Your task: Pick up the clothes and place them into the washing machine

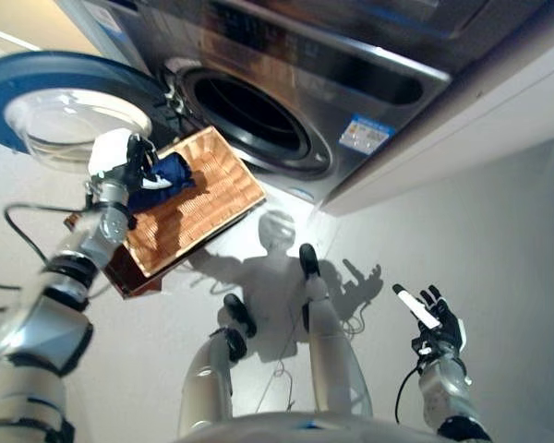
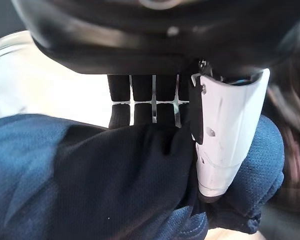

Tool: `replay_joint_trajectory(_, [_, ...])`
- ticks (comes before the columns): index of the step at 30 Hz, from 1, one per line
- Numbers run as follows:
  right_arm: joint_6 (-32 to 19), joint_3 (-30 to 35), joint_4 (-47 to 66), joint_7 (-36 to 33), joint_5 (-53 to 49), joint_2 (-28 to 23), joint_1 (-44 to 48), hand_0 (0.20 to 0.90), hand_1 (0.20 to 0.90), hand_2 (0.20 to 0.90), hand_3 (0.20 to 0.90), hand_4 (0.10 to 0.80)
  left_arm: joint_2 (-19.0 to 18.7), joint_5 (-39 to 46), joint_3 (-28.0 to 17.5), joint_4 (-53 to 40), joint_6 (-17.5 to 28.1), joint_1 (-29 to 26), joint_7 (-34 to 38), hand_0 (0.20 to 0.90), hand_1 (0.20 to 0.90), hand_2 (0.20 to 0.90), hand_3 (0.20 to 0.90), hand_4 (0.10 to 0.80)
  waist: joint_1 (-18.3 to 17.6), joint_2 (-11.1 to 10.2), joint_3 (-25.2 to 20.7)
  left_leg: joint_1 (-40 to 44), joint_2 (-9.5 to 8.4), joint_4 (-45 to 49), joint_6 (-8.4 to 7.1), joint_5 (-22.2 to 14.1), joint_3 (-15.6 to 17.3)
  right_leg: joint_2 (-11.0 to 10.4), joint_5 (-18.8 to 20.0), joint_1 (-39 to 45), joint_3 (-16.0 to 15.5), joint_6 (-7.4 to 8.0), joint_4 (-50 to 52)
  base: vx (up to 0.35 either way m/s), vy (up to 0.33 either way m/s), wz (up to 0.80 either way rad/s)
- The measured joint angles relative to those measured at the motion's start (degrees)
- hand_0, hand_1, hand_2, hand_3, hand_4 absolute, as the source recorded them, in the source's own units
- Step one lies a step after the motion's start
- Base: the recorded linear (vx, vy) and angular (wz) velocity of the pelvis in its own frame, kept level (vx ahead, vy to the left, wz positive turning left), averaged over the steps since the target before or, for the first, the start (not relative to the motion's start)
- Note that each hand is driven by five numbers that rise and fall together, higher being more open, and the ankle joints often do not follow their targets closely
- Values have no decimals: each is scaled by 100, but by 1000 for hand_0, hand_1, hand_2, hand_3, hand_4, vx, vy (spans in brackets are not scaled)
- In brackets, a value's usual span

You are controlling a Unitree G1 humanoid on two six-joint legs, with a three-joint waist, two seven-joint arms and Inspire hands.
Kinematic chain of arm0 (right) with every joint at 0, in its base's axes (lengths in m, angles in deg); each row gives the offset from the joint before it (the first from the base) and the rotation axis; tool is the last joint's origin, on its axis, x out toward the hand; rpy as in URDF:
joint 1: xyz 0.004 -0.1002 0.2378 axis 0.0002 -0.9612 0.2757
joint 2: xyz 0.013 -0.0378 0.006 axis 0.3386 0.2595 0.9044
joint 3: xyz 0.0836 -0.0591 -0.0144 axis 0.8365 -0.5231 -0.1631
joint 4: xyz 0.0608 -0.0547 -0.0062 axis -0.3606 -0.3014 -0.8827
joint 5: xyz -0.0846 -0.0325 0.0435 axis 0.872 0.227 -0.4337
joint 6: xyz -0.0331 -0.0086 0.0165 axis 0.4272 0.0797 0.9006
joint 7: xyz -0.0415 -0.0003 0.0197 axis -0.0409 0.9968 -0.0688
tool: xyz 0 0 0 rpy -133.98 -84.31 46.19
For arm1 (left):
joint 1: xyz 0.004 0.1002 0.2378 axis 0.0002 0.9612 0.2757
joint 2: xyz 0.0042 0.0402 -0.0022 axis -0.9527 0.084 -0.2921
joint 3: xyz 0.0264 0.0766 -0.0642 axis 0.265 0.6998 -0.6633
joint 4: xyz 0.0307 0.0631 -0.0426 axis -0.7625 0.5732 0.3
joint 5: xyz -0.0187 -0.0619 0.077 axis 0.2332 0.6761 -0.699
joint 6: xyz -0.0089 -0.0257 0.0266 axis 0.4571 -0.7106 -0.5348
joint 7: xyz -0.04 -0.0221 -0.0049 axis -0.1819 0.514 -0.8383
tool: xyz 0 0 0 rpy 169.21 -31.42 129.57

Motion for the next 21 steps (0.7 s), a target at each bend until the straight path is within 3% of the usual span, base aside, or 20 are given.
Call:
replay_joint_trajectory(1, [13, -129, 62, 70, -1, -1, 2, 900, 900, 900, 900, 800, 101, 257, -268, -154, 70, 256, -22, 200, 200, 200, 200, 300, 26, -31, -18, 207, -30, -212, -36, 65, -15, -12, -2, 189, -65, -2, -100, 38, -62, 5])
replay_joint_trajectory(5, [260, -460, 222, 228, -14, -28, 81, 900, 900, 900, 900, 800, 379, 959, -452, -316, 121, 566, -109, 200, 200, 200, 200, 300, 73, -99, -60, 749, -123, -854, -153, 369, -170, -35, -3, 683, -273, -24, -366, 62, -78, 19])
replay_joint_trajectory(8, [402, -1334, 484, 459, 150, -330, 255, 900, 900, 900, 900, 800, 651, 1289, -568, -598, 261, 847, -174, 200, 200, 200, 200, 300, 289, -190, -165, 1326, -122, -1536, -272, 710, -273, 22, 11, 1172, -521, -59, -662, 72, -74, 13])
replay_joint_trajectory(12, [496, -1631, 833, 651, 405, -388, 768, 900, 900, 900, 900, 800, 913, 1671, -634, -718, 315, 1294, -389, 200, 200, 200, 200, 300, 527, -189, -352, 1985, -81, -2186, -296, 1002, -343, 134, 54, 1742, -699, -142, -970, 79, -43, 7])
replay_joint_trajectory(13, [689, -1669, 948, 669, 423, -515, 976, 900, 900, 900, 900, 800, 961, 1810, -686, -767, 328, 1365, -451, 200, 200, 200, 200, 300, 546, -197, -354, 2063, -78, -2269, -321, 1001, -391, 135, 53, 1879, -750, -142, -1001, 94, -43, 18])
replay_joint_trajectory(14, [1273, -2120, 1285, 746, 445, -1179, 1579, 900, 900, 900, 900, 800, 1048, 2074, -706, -769, 320, 1413, -671, 200, 200, 200, 200, 300, 501, -186, -400, 2159, -127, -2326, -286, 1057, -440, 94, 69, 1962, -792, -126, -1056, 85, -43, 21])
replay_joint_trajectory(15, [1199, -2189, 1276, 867, 488, -1300, 1667, 900, 900, 900, 900, 800, 1086, 2111, -680, -777, 332, 1417, -730, 200, 200, 200, 200, 300, 533, -187, -430, 2155, -124, -2331, -266, 1079, -459, 87, 78, 1982, -805, -116, -1084, 98, -39, 39])
replay_joint_trajectory(17, [992, -1754, 2323, 738, 547, -918, 415, 900, 900, 900, 900, 800, 1404, 2431, -1345, -1671, 492, 2282, -828, 200, 200, 200, 200, 300, 615, -273, -526, 2391, -65, -2429, -295, 1162, -466, 152, 38, 2328, -844, -100, -1185, 85, 6, 32])
replay_joint_trajectory(18, [947, -1813, 2958, 773, 668, -831, -201, 900, 900, 900, 900, 800, 1499, 2500, -1467, -1691, 717, 2616, -821, 200, 200, 200, 200, 300, 649, -277, -531, 2537, -54, -2431, -309, 1152, -455, 180, 18, 2464, -843, -94, -1185, 115, -3, -7])
replay_joint_trajectory(21, [963, -2434, 3351, 1234, 1003, -776, -408, 900, 900, 900, 900, 800, 1576, 2699, -1513, -1205, 574, 2836, -904, 200, 200, 200, 200, 300, 642, -282, -627, 2915, -15, -2465, -358, 996, -486, 154, -69, 2822, -917, -63, -1189, 65, -30, -11])
